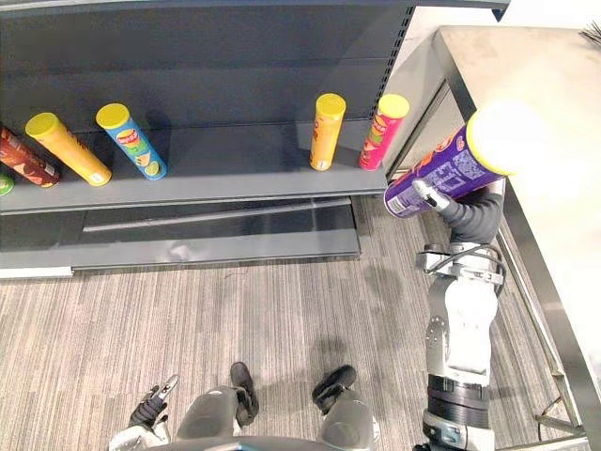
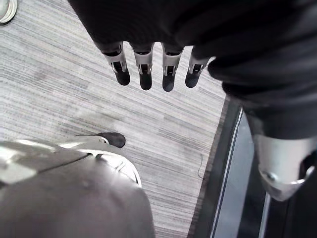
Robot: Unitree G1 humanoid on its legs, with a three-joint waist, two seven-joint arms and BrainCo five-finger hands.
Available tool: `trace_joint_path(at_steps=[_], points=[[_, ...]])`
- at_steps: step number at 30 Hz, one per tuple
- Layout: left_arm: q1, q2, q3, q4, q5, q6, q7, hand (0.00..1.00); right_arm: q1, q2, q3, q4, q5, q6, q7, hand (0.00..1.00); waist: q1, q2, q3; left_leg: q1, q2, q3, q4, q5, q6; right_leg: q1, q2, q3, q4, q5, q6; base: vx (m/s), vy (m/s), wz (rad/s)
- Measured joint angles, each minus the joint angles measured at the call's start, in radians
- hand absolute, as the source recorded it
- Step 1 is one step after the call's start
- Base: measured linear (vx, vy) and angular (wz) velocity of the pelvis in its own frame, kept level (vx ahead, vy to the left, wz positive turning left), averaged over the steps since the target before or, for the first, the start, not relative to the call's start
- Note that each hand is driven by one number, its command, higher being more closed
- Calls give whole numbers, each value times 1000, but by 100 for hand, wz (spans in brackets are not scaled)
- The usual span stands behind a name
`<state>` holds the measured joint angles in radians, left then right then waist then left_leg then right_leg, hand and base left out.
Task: Put the gum and the chips on the shelf.
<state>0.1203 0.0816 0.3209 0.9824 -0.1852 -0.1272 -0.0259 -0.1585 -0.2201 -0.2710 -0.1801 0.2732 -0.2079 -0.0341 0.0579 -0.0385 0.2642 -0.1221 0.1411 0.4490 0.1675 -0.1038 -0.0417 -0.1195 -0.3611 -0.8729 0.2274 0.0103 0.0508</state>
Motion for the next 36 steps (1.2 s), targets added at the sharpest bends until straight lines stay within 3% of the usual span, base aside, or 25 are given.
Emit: trace_joint_path(at_steps=[2, 6, 9, 10, 11, 12, 13, 14, 15, 18, 21, 25, 31, 36], points=[[0, 3, 0, -14, -8, -2, -1, 0, -7, 0, 50, 29, 0, 1, 1, 100, 5, -11, 6, -18, 7, -4, 31, -6, 4, 3, 0, 0, 0, 0, 0, 67, 52, 12], [-2, 2, -4, -47, -42, -8, -1, 0, -20, 2, 173, 41, 0, 9, 29, 100, 43, -12, 25, -79, 46, -32, 178, -87, 14, 19, 2, -2, 7, 4, 5, 13, 77, 11], [-5, 4, -13, -47, -86, -9, -1, 0, -15, 3, 218, 41, 0, 11, 44, 100, 52, -12, 34, -84, 17, -80, 202, -126, 33, 37, -48, 8, 81, 3, 5, -25, 166, 55], [-4, 10, -27, -46, -86, -9, 2, 0, 1, 4, 238, 40, 0, 14, 45, 100, 48, -12, 37, -68, -22, -123, 202, -151, 53, 16, -101, 128, 190, 8, -27, 6, 164, 84], [-3, 18, -49, -47, -86, -11, 5, 0, 7, 4, 243, 39, 0, 14, 47, 100, 44, -11, 39, -58, -36, -141, 200, -154, 65, -24, -115, 219, 252, 3, -87, 25, 156, 91], [-2, 35, -74, -45, -86, -15, 10, 0, 13, 13, 252, 40, 0, 15, 57, 100, 40, -7, 42, -54, -47, -170, 200, -156, 75, -77, -84, 408, 314, -22, -94, 66, 75, 74], [-2, 46, -90, -45, -86, -16, 16, 0, 16, 27, 264, 40, 0, 16, 68, 100, 34, -5, 44, -48, -52, -196, 191, -154, 81, -106, -13, 574, 316, -68, -49, 71, 59, 89], [-1, 57, -89, -41, -86, -16, 23, 0, 24, 47, 282, 38, 0, 15, 69, 100, 29, -10, 44, -31, -65, -220, 166, -143, 96, -128, 53, 683, 304, -102, -29, 115, 45, 88], [0, 65, -89, -31, -86, -17, 28, 0, 34, 66, 295, 38, 0, 16, 71, 100, 28, -15, 47, -7, -85, -234, 143, -129, 93, -137, 79, 703, 272, -105, -25, 155, 15, 84], [-1, 70, -100, -25, -85, -17, 38, 0, 49, 79, 303, 36, 1, 16, 71, 100, 21, -22, 43, 20, -114, -275, 133, -126, 86, -148, 134, 712, 152, -90, -3, 181, -33, 62], [-9, 72, -128, -19, -84, -17, 41, 0, 64, 79, 297, 25, 1, 16, 72, 100, -7, -33, 44, 21, -135, -326, 158, -141, 58, -118, 172, 805, 33, -22, 53, 218, -93, 65], [-4, 48, -121, 19, -85, -16, 40, 0, 81, 84, 283, -16, 9, 20, 72, 100, -13, -28, 43, 60, -76, -321, 128, -150, 15, -67, 235, 801, -25, -21, 52, 181, -117, -1], [-5, 47, -115, 35, -74, -16, 39, 0, 142, 90, 288, -47, 24, 18, 87, 100, -27, -23, 38, 89, -59, -328, 58, -124, -18, -25, 256, 780, -100, -17, 45, 72, -57, 5], [-8, 35, -88, 36, -23, -16, 42, 0, 179, 122, 333, -45, 44, 18, 90, 100, -28, -13, 32, 90, -48, -375, -29, -61, -45, 3, 266, 711, -159, -2, 23, 8, -80, 37]])
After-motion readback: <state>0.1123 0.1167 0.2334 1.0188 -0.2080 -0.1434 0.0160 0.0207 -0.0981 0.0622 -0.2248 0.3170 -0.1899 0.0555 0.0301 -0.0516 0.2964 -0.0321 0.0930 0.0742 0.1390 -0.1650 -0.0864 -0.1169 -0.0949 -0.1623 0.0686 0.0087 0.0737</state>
